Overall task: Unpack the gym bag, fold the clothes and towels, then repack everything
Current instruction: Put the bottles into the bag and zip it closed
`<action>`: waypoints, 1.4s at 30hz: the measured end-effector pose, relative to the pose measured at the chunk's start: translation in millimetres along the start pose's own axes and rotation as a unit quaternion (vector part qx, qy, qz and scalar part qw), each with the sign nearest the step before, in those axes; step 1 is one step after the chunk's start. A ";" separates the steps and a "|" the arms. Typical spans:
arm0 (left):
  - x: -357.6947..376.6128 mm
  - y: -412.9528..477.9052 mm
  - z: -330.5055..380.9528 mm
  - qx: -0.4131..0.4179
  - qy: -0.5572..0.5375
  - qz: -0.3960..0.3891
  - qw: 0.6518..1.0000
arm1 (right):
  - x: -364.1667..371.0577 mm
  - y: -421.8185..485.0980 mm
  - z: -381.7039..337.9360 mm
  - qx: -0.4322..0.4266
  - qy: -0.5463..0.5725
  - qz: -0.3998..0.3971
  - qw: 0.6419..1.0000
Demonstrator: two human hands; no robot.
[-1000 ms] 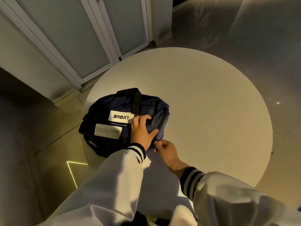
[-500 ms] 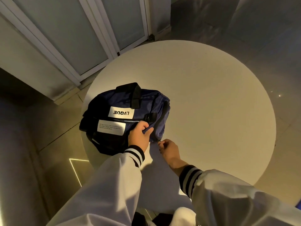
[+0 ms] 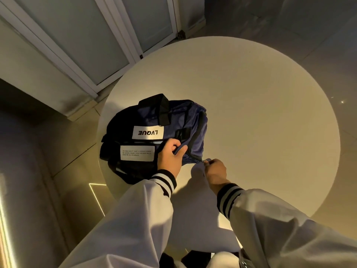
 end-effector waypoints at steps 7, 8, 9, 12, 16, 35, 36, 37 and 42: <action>-1.6 4.4 1.7 -0.015 -0.008 -0.013 1.000 | 21.0 1.5 -3.5 -0.020 -0.020 -0.032 0.999; -1.4 2.4 1.3 -0.015 -0.009 -0.014 1.000 | 23.2 -1.1 -5.4 -0.025 -0.026 -0.039 0.999; -1.5 0.8 1.8 -0.015 -0.007 -0.013 1.000 | 23.7 -3.2 -6.3 -0.028 -0.028 -0.044 0.998; -0.1 -0.1 3.0 -0.014 -0.001 -0.013 1.000 | 20.1 -2.9 -3.4 -0.016 -0.029 -0.045 0.998; 4.4 -3.0 3.7 -0.008 0.008 -0.027 1.000 | 20.7 -0.3 -8.2 -0.030 -0.028 -0.050 0.998; 51.8 -50.3 58.7 0.095 0.038 -0.183 0.978 | -68.3 -65.5 -67.6 -0.124 0.317 0.036 0.940; 33.6 -44.0 51.8 0.119 0.107 -0.121 0.980 | -67.6 -69.4 -71.5 -0.141 0.296 0.038 0.944; 15.4 -37.4 42.1 0.132 0.196 -0.060 0.970 | -63.3 -73.1 -74.6 -0.153 0.255 0.037 0.954; -17.9 -26.9 -20.3 0.012 0.399 -0.079 0.914 | -29.0 -82.3 -75.6 -0.116 0.062 0.009 0.991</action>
Point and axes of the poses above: each hand's wrist, its own y-axis towards the middle knuckle, its own x-axis out of the palm, z = x × y, the point moved 10 cm from there along y, towards the middle knuckle, and after that the axes turned 6 degrees about z, right-handed, at the moved point
